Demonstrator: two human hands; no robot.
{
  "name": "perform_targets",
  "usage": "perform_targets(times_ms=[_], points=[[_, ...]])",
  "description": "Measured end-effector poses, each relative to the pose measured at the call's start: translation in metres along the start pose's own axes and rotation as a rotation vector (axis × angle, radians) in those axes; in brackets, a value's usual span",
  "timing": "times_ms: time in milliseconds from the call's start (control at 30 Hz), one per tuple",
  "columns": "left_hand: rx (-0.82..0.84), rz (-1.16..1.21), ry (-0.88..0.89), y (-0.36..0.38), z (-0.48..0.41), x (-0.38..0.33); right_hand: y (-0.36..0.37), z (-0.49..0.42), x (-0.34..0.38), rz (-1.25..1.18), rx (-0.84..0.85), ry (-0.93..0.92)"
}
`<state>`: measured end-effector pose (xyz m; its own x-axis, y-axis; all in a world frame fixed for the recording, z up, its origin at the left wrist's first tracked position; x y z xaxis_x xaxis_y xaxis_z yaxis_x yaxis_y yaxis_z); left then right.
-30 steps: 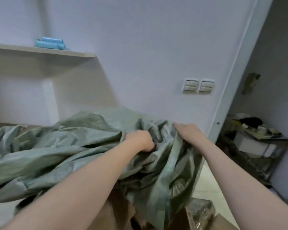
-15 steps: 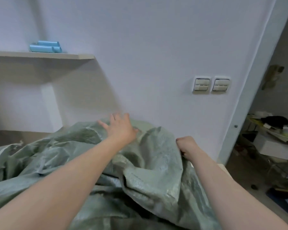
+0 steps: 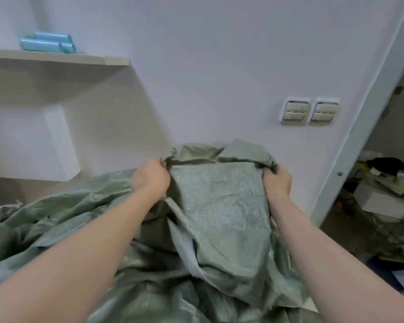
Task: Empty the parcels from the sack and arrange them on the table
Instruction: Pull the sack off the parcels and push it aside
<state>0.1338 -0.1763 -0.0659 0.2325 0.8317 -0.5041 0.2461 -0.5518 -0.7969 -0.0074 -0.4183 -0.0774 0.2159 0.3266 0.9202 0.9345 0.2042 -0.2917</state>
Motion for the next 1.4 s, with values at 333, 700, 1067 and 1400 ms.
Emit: perform_targets(times_ms=[333, 700, 1067, 1400], points=[[0.177, 0.254, 0.218, -0.019, 0.03, -0.076, -0.056, -0.01, 0.006, 0.023, 0.123, -0.069], [0.301, -0.136, 0.386, -0.027, 0.127, -0.033, -0.13, 0.089, -0.099, 0.279, 0.463, 0.556], [0.528, -0.054, 0.655, -0.063, 0.197, -0.011, -0.184, 0.151, -0.129, 0.908, 0.85, 0.684], [0.632, -0.682, 0.774, -0.061, 0.244, 0.042, -0.18, 0.241, -0.12, 0.766, 1.237, 0.628]])
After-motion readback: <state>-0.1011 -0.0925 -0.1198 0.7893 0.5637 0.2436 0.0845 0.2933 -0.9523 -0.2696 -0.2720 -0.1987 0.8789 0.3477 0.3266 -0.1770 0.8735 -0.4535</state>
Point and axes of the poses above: each hand's wrist, its own z-axis away from the middle knuckle, its own y-axis out of the palm, x = y × z, the point moved 2 cm from there along -z, towards the middle knuckle, and after that the axes turned 5 degrees about -x, right-handed, at the moved point
